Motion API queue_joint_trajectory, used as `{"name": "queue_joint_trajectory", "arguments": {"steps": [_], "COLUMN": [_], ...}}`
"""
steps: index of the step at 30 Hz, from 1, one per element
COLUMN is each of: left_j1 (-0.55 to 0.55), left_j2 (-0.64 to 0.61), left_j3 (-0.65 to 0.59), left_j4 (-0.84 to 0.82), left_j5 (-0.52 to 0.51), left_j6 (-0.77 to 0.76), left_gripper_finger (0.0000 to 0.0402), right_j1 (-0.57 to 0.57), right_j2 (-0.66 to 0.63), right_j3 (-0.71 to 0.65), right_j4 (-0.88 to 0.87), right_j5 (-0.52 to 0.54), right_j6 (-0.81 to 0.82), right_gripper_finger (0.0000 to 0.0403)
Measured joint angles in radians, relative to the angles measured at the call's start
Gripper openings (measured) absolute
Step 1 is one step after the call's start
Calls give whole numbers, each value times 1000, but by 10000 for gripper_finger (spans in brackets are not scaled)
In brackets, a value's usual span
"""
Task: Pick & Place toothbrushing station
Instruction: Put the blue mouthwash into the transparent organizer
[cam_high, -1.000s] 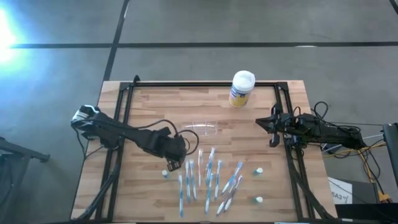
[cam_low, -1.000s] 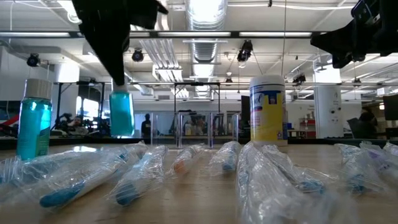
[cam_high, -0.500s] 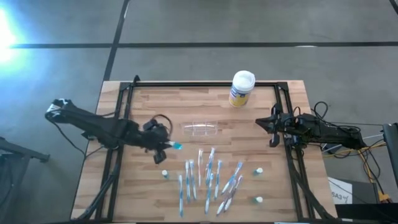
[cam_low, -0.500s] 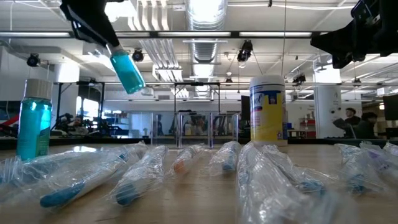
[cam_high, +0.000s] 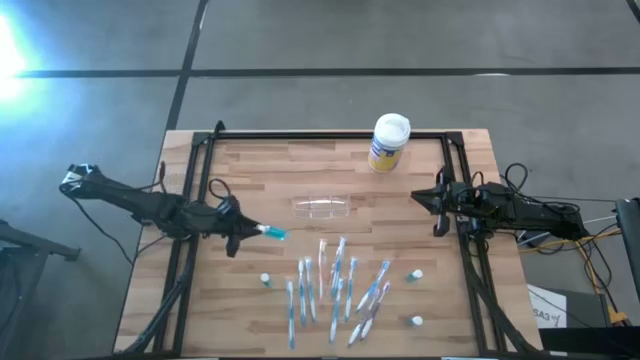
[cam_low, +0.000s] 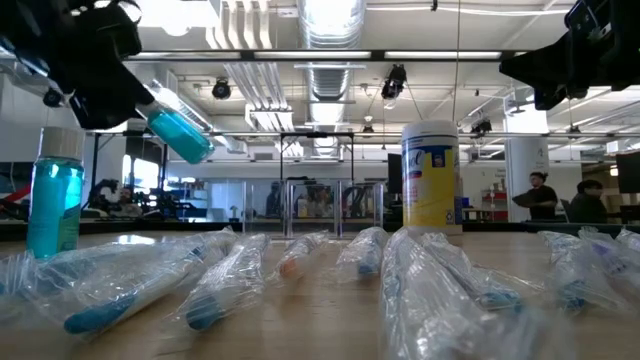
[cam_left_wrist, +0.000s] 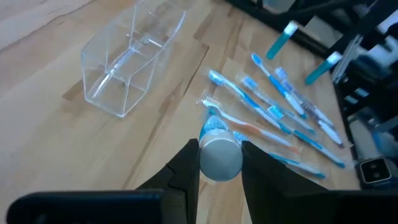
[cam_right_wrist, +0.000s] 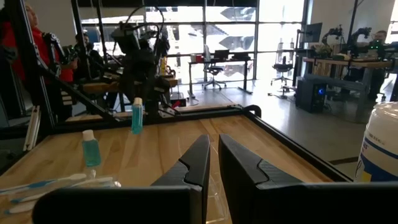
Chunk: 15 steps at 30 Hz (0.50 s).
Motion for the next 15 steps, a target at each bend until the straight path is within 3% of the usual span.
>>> {"name": "queue_joint_trajectory", "arguments": {"steps": [8,15], "left_j1": [0,32], "left_j2": [-78,-3], "left_j3": [-66,124], "left_j4": [26,-65], "left_j5": [-5,-22], "left_j6": [-37,12], "left_gripper_finger": [92,92], "right_j1": [0,0], "right_j2": [0,0], "right_j3": [0,0], "right_j4": [2,6], "right_j5": [0,0], "right_j6": [0,0], "right_gripper_finger": [34,34]}}
